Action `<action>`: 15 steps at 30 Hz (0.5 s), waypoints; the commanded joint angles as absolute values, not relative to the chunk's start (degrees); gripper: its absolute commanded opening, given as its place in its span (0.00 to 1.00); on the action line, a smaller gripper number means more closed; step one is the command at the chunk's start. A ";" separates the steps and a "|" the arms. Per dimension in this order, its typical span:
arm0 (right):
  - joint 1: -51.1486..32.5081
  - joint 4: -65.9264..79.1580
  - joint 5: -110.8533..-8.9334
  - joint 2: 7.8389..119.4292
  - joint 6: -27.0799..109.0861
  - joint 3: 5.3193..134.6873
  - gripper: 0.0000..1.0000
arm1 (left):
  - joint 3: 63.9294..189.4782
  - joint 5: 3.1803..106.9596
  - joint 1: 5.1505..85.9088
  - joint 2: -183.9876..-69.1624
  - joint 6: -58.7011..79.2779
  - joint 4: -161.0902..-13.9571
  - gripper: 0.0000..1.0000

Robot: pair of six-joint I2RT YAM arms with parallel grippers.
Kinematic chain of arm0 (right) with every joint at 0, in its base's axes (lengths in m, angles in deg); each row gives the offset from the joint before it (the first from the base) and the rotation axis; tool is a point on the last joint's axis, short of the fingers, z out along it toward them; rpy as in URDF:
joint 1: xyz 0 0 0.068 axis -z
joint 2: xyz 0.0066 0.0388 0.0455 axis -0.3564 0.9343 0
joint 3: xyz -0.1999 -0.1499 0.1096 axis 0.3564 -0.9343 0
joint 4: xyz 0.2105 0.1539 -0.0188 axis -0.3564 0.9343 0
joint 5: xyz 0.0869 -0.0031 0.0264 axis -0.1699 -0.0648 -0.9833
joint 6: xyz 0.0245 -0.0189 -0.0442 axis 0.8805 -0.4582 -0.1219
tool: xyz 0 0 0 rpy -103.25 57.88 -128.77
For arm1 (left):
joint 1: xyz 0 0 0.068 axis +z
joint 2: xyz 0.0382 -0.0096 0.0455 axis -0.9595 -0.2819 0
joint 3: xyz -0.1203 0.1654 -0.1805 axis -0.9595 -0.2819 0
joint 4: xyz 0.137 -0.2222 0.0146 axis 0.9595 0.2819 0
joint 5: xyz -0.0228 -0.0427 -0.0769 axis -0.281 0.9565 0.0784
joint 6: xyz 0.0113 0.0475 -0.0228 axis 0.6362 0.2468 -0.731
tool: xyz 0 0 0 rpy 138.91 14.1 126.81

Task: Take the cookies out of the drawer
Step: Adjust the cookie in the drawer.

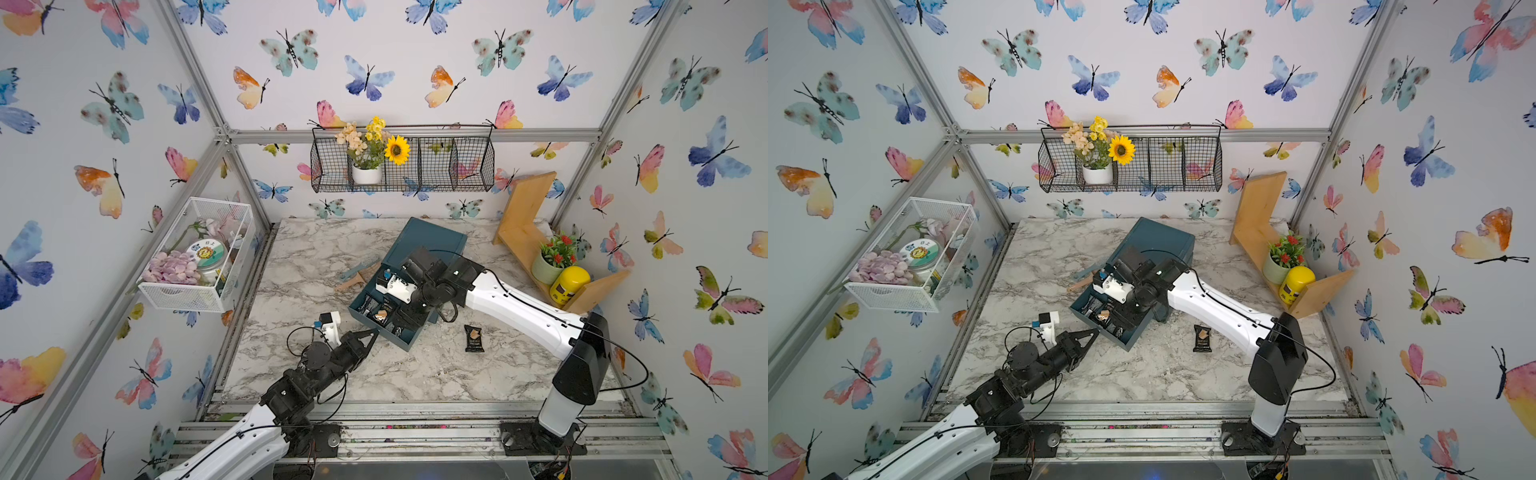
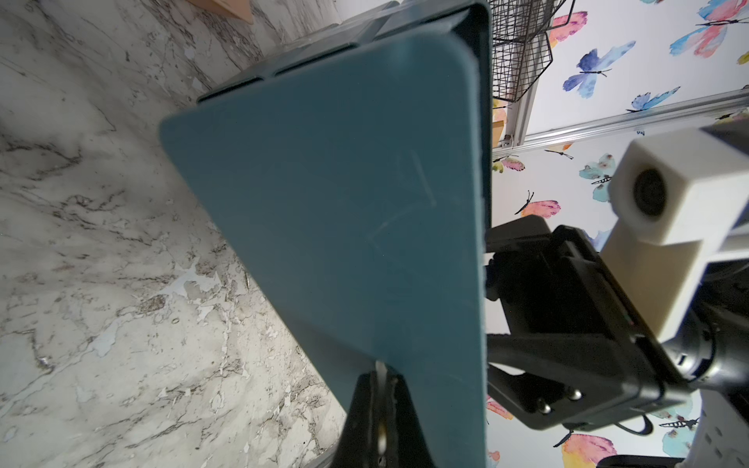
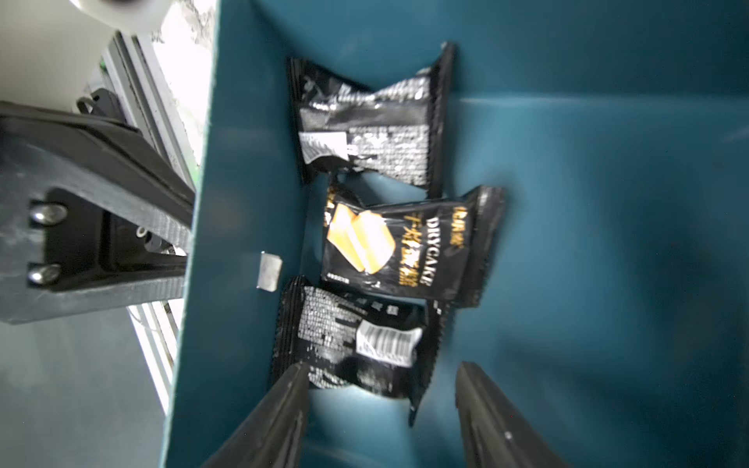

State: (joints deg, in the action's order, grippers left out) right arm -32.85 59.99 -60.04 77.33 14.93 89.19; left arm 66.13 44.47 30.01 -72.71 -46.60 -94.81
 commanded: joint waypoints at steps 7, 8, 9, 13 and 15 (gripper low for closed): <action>-33.79 65.31 -57.75 80.55 14.43 91.41 0.63 | 66.87 42.44 30.06 -72.49 -45.26 -96.43 0.00; -33.81 65.46 -56.40 80.72 14.63 91.53 0.62 | 66.87 42.48 30.04 -72.52 -45.32 -96.43 0.00; -33.79 65.64 -54.77 81.06 14.97 91.77 0.62 | 66.87 42.45 30.04 -72.54 -45.27 -96.43 0.00; -33.79 65.33 -48.01 81.82 16.33 93.29 0.58 | 67.05 42.48 30.04 -72.76 -45.26 -96.41 0.00; -33.80 63.71 -44.92 81.49 16.84 93.19 0.55 | 67.13 42.42 30.04 -72.76 -45.26 -96.36 0.00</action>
